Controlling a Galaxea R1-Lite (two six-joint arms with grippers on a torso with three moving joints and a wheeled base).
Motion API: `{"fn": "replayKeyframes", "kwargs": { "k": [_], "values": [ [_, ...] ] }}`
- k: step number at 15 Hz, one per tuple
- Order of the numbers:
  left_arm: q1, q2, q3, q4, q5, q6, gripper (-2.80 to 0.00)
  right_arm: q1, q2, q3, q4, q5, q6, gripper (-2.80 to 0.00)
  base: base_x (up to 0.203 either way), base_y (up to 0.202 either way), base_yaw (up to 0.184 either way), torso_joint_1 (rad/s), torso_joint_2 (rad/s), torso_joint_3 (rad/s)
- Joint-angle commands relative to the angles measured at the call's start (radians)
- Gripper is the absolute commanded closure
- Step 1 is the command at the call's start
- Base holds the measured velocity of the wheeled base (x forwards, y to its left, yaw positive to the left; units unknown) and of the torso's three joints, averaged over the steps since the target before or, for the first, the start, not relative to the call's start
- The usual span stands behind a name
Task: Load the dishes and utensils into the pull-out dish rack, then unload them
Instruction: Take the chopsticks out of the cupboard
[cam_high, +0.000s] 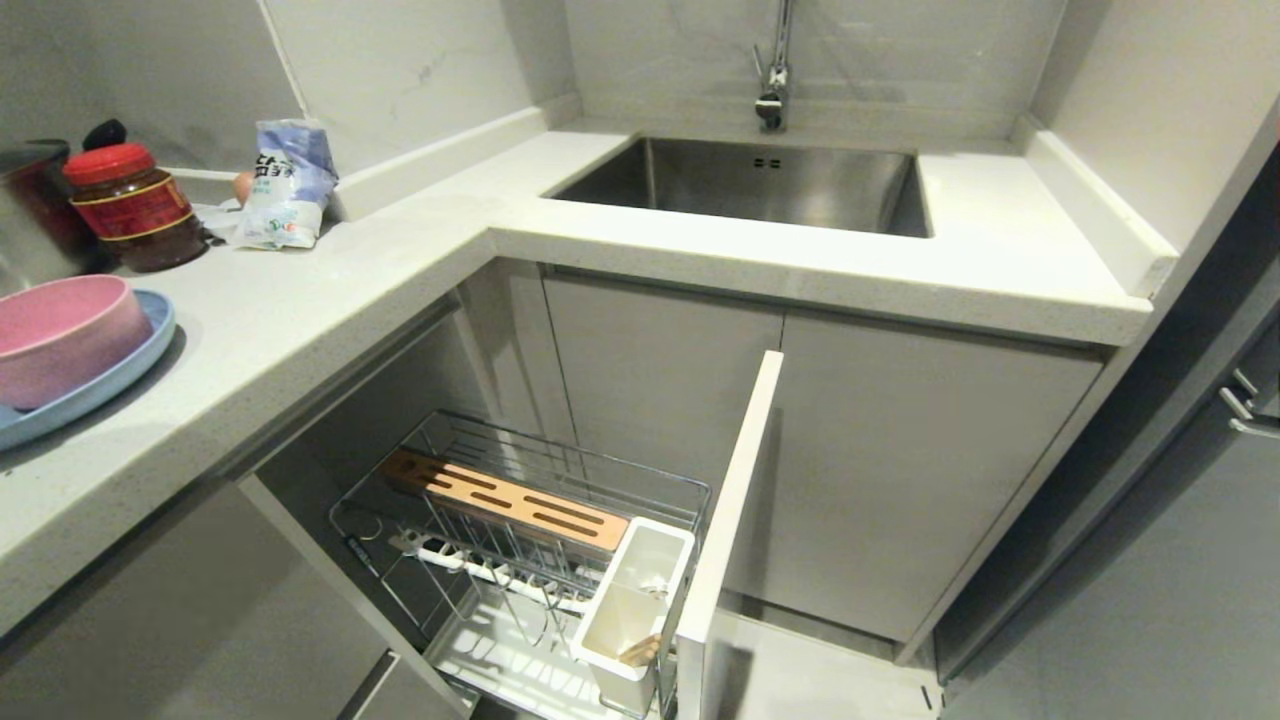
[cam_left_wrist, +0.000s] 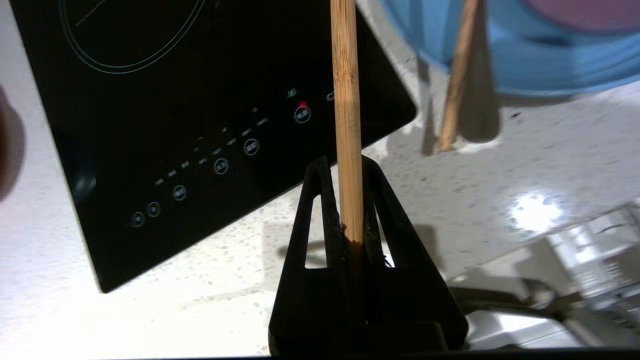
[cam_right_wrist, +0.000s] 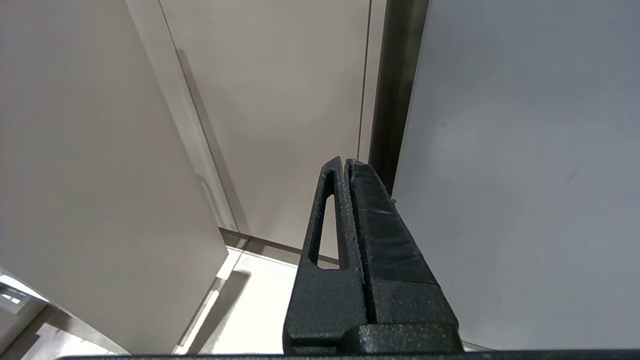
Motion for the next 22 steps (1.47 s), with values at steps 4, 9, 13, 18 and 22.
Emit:
{"fn": "replayKeyframes", "kwargs": {
  "k": [4,9,13,18,22],
  "values": [
    [0.042,0.041,0.080,-0.061,0.004,0.070,0.00,0.000,-0.001,0.026,-0.001,0.000,0.001,0.00,0.000,0.000,0.000,0.000,0.00,0.000],
    [0.124,0.055,0.211,-0.281,0.001,0.224,0.00,0.000,-0.001,0.026,-0.001,0.000,0.000,0.00,0.000,0.000,0.000,0.000,0.00,0.000],
    [0.128,0.017,0.252,-0.303,0.000,0.248,0.00,0.000,-0.001,0.026,-0.001,0.000,0.001,0.00,0.000,0.000,0.000,0.000,0.00,0.000],
    [0.128,-0.053,0.333,-0.308,-0.002,0.334,0.00,0.000,-0.001,0.026,-0.001,0.000,0.000,0.00,0.000,0.000,0.000,0.000,0.00,0.000],
    [0.127,-0.048,0.351,-0.314,-0.032,0.375,0.00,0.000,-0.001,0.026,-0.001,0.000,0.000,0.00,0.000,0.000,0.000,0.000,0.00,0.000]
  ]
}}
